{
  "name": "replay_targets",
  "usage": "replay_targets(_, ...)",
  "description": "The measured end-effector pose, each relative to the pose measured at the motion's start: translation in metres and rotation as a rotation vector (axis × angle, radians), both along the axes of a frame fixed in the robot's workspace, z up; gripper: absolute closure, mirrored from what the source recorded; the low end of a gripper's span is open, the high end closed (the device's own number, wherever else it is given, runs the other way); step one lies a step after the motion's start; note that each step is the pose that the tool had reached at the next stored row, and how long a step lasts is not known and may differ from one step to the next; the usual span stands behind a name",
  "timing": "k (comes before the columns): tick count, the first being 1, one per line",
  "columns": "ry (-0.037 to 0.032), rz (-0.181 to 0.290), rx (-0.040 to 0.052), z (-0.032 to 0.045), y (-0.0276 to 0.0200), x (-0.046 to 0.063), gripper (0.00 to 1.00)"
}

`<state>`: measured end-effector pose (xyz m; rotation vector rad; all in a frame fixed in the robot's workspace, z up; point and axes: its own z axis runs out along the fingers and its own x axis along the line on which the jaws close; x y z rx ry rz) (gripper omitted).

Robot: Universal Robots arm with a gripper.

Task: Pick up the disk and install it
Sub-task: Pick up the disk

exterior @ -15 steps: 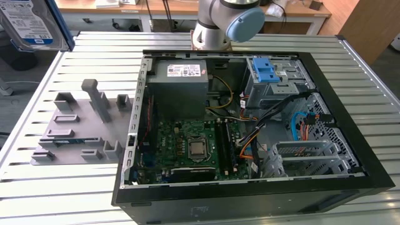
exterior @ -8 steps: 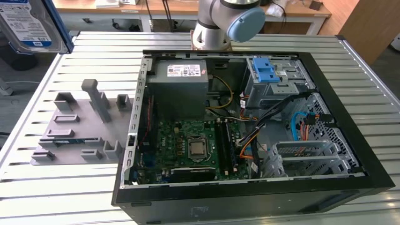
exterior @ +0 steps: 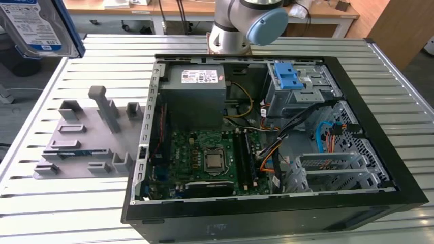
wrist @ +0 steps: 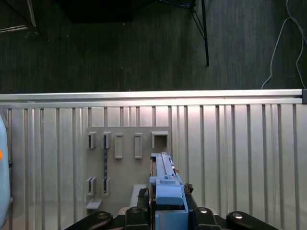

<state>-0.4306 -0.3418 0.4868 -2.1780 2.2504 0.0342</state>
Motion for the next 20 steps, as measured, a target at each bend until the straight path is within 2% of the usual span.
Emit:
replay_targets(12, 0.0000, 0.000, 0.0000, -0.0002, 0.0000, 0.017, 0.64)
replay_targets(18, 0.0001, 0.000, 0.0000, -0.0001, 0.0000, 0.017, 0.64)
replay_targets(20, 0.0001, 0.000, 0.0000, -0.0002, -0.0015, 0.017, 0.64)
